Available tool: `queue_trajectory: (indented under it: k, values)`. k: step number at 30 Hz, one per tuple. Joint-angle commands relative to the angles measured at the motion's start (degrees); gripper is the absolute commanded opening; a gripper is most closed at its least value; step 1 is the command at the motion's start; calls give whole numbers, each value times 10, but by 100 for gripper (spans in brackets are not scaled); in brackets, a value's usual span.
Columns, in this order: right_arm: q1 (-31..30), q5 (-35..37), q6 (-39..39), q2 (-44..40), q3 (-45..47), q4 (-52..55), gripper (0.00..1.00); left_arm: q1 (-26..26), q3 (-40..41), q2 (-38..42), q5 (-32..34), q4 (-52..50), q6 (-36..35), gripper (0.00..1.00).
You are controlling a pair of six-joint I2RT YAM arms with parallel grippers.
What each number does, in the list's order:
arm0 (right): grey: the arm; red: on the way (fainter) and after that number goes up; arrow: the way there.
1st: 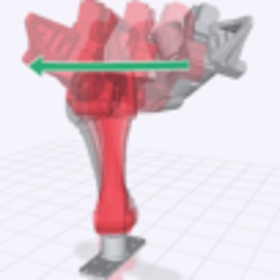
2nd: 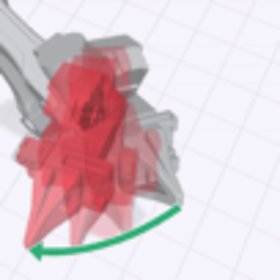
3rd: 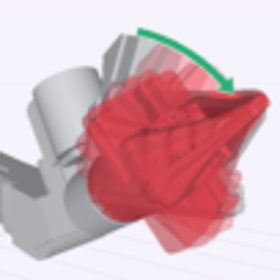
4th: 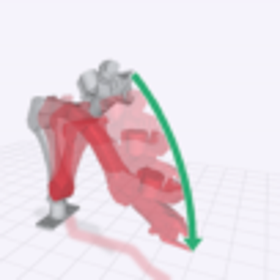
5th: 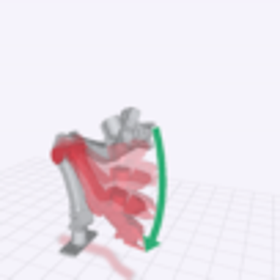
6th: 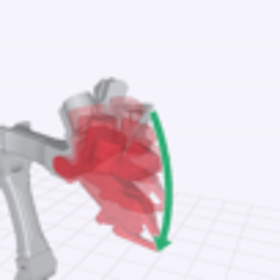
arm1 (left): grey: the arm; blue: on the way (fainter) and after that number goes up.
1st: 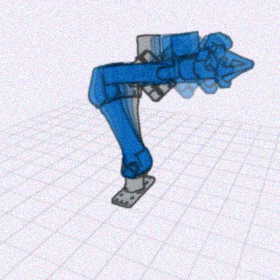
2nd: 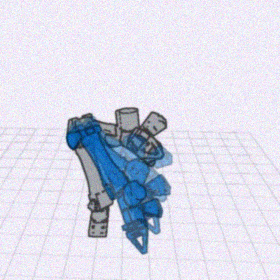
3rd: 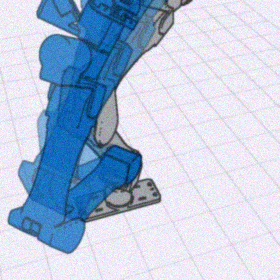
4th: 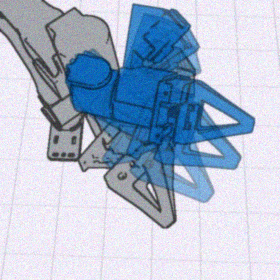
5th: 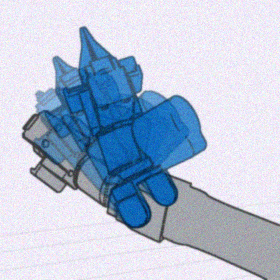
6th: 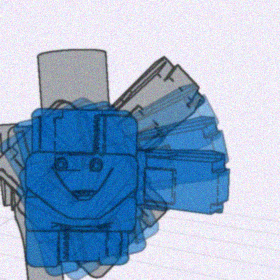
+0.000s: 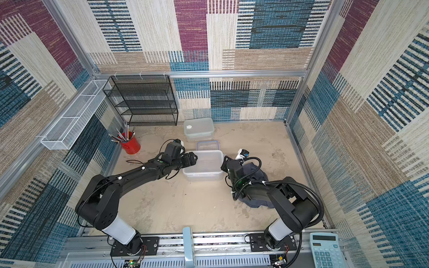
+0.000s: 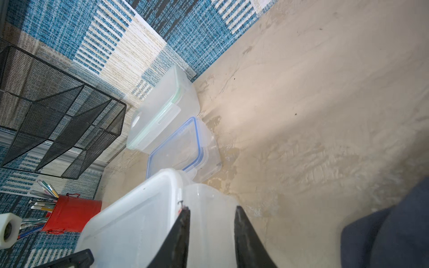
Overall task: Wipe the insides of the lunch boxes
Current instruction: Open the fastener of the lunch box.
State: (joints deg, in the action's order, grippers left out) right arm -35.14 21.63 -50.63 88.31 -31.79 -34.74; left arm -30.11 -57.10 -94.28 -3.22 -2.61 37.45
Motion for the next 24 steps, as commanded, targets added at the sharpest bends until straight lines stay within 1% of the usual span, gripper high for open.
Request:
queue_trajectory:
  k: [1,3,5,6,9,13,16,17,24]
  values:
    - [-9,-91,2,-14,-12,-44,23,-13,6,-10,-89,-103,-38,85]
    - [-9,-89,6,-23,-12,-37,33,-13,2,-10,-85,-107,-41,85]
    - [-10,-84,8,-34,-13,-27,39,-13,-3,-10,-82,-109,-44,85]
    - [-10,-81,9,-41,-13,-22,43,-13,-5,-10,-81,-110,-45,85]
    - [-10,-75,16,-56,-15,-7,62,-13,-14,-10,-74,-116,-50,85]
    - [-9,-60,27,-77,-24,29,85,-12,-27,-11,-62,-125,-58,86]
    - [-9,-51,36,-92,-35,64,98,-12,-38,-11,-57,-131,-63,88]
    - [-9,-48,38,-96,-39,79,100,-12,-41,-13,-57,-132,-66,88]
    - [-7,-22,60,-123,-82,206,99,-9,-70,-19,-40,-149,-81,92]
